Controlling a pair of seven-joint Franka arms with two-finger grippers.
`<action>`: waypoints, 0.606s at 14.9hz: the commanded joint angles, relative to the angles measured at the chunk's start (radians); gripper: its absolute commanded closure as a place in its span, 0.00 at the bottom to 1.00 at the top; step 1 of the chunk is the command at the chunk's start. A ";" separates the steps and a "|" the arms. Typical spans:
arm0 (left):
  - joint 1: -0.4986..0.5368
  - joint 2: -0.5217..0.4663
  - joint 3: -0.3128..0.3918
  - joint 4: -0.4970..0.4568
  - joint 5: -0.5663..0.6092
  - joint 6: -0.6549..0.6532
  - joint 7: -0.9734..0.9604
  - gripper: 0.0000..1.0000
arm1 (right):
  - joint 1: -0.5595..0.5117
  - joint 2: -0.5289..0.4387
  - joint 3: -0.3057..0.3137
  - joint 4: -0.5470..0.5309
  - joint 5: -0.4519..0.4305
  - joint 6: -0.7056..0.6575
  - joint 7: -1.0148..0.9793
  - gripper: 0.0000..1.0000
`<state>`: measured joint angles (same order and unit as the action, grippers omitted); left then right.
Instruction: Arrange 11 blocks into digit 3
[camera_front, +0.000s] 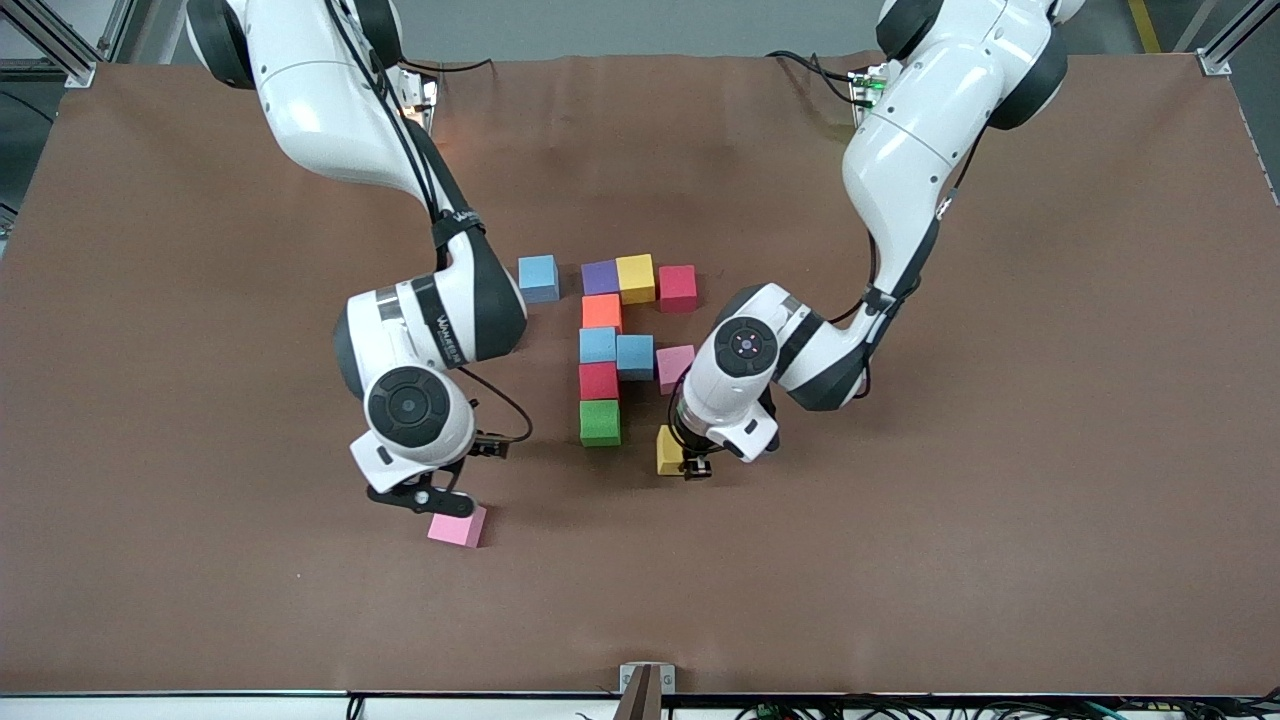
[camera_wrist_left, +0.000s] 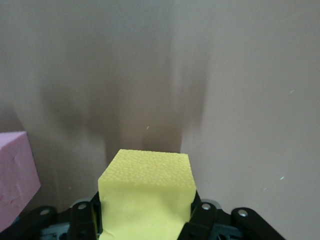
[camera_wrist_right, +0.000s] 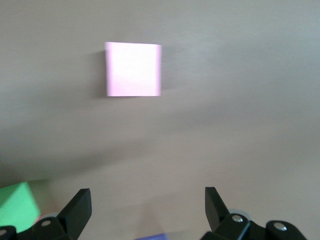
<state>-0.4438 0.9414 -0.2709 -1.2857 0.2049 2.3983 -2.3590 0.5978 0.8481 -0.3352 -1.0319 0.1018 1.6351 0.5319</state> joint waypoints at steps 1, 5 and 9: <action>-0.038 0.034 0.010 0.032 -0.015 0.013 -0.025 0.58 | 0.036 -0.038 -0.054 -0.031 0.009 -0.047 -0.003 0.00; -0.068 0.046 0.010 0.032 -0.016 0.013 -0.055 0.58 | 0.050 -0.151 -0.053 -0.176 0.012 -0.014 0.008 0.00; -0.079 0.056 0.010 0.031 -0.021 0.028 -0.065 0.58 | 0.066 -0.366 -0.051 -0.515 0.012 0.190 0.005 0.00</action>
<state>-0.5007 0.9644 -0.2696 -1.2797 0.2049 2.4087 -2.4045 0.6376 0.6672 -0.3823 -1.2692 0.1021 1.7150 0.5353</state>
